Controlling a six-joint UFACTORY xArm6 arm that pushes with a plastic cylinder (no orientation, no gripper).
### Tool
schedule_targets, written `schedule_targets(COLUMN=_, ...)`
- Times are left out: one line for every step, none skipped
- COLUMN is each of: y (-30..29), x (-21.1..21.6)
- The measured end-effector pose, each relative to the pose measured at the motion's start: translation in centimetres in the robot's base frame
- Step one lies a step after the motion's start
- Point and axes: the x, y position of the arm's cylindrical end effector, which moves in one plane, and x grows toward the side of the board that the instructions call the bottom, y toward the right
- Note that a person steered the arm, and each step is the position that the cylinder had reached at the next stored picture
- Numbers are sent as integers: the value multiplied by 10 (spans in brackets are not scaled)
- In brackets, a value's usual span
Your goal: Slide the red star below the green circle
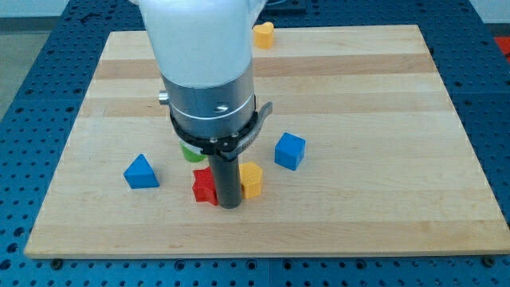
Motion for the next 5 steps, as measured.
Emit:
schedule_targets(y=-5, x=9)
schedule_targets(y=-11, x=7)
schedule_targets(y=-15, x=-5)
schedule_targets(y=-17, x=-28)
schedule_targets(y=-18, x=-35)
